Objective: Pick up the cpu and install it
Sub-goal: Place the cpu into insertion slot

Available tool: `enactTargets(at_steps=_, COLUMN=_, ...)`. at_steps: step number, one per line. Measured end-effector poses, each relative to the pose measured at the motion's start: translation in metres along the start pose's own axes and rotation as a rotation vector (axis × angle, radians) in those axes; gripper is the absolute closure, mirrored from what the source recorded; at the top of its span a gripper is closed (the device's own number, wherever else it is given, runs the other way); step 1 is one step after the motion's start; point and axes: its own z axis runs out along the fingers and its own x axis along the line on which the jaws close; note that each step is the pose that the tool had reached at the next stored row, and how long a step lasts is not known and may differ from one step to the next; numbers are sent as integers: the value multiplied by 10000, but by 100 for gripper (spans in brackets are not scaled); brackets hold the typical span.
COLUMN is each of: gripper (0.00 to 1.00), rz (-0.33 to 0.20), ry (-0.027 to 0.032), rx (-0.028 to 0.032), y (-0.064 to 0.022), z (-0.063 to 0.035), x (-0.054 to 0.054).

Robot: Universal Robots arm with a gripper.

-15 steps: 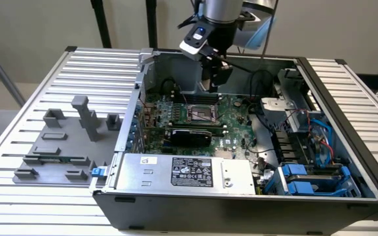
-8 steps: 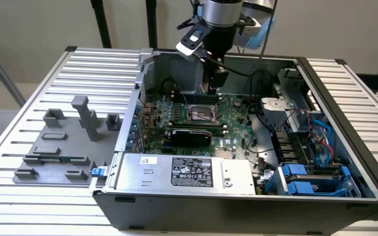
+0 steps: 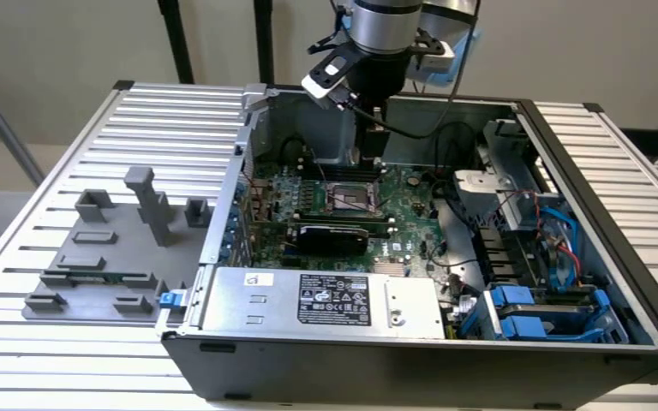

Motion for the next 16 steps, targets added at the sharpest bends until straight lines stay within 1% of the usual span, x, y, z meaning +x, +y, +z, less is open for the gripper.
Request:
enactTargets(at_steps=3, gripper=45, rz=273, ry=-6, rx=-3, y=-2, z=23, x=-20)
enactTargets(at_steps=8, gripper=45, rz=356, ry=-5, rx=-6, y=-32, z=72, x=-77)
enactTargets(at_steps=10, gripper=45, rz=359, ry=-6, rx=-7, y=-60, z=100, x=-90)
enactTargets(at_steps=14, gripper=45, rz=380, ry=-12, rx=-6, y=-147, z=170, x=-96)
enactTargets(at_steps=16, gripper=45, rz=397, ry=-16, rx=-6, y=-166, z=206, x=-96)
